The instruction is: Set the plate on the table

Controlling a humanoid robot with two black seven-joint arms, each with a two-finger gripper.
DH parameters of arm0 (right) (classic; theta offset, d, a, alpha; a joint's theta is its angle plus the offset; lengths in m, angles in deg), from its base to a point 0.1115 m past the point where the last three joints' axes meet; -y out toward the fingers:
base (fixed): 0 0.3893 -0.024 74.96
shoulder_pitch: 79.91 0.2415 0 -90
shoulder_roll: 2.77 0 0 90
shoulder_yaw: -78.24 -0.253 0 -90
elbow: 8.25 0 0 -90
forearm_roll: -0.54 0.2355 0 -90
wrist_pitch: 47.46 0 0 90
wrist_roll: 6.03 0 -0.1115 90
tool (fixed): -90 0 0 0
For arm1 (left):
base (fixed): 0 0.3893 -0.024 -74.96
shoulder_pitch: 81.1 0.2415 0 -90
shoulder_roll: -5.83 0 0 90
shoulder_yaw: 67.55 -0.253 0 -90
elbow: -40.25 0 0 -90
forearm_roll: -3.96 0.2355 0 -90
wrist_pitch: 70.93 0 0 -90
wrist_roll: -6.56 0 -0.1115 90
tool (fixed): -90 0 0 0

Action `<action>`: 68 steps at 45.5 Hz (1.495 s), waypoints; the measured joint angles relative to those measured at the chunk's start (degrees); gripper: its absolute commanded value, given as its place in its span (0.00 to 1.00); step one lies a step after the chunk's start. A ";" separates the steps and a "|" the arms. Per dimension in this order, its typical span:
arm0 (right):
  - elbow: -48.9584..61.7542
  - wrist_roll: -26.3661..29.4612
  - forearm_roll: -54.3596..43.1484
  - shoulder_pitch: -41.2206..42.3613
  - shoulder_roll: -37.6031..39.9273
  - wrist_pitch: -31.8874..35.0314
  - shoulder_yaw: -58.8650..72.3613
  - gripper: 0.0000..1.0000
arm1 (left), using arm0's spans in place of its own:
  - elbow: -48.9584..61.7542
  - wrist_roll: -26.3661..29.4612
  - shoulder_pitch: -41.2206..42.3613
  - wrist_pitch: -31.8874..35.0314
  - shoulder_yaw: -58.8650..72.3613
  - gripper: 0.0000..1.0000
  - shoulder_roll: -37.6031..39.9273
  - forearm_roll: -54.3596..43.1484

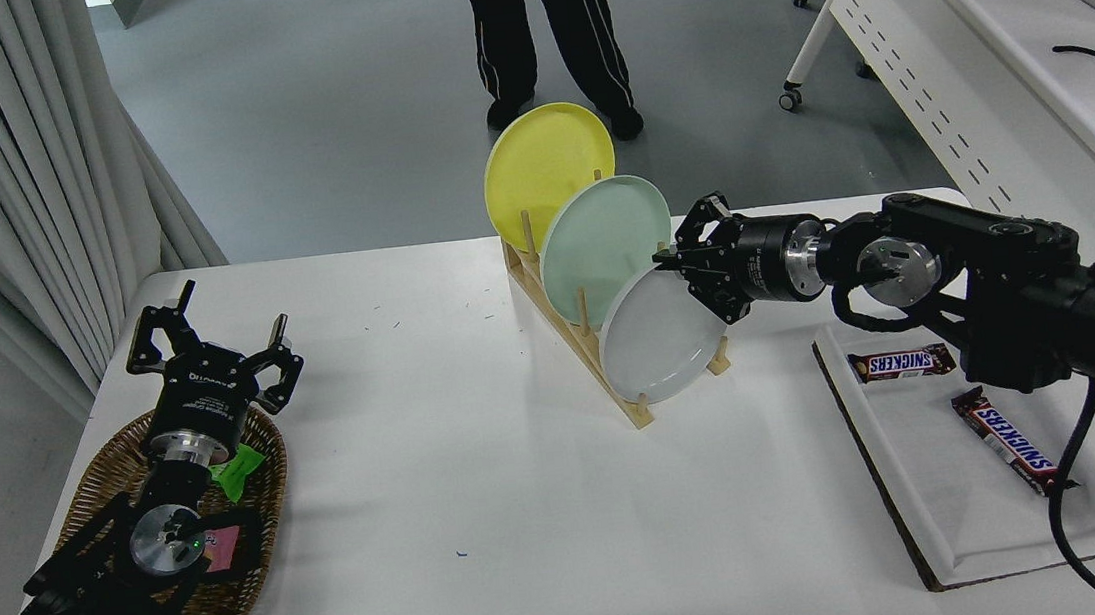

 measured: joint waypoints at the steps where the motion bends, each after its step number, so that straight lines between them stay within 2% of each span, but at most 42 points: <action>1: -0.16 0.16 0.02 0.10 0.20 0.00 -0.15 0.00 | 0.00 0.00 0.00 0.00 0.00 1.00 0.00 0.01; 14: -7.04 3.93 3.57 2.06 7.03 -0.28 -3.71 0.00 | 0.00 0.00 0.00 0.00 0.01 1.00 0.00 0.00; 30: -17.46 7.32 14.50 3.42 15.60 -3.65 -5.54 0.00 | 0.00 -0.02 0.00 0.00 0.01 1.00 0.00 0.01; 50: -28.03 9.16 30.82 2.44 18.00 -23.90 -13.76 0.00 | 0.00 -0.04 0.00 0.00 -0.01 1.00 0.00 0.01; 59: -32.12 9.42 37.27 -0.63 18.08 -34.25 -17.22 0.00 | 0.00 -0.03 0.00 0.00 -0.01 1.00 0.00 0.01; 68: -34.18 12.23 42.94 -4.70 18.13 -43.82 -19.14 0.00 | 0.00 -0.01 0.00 0.00 -0.01 1.00 0.00 0.01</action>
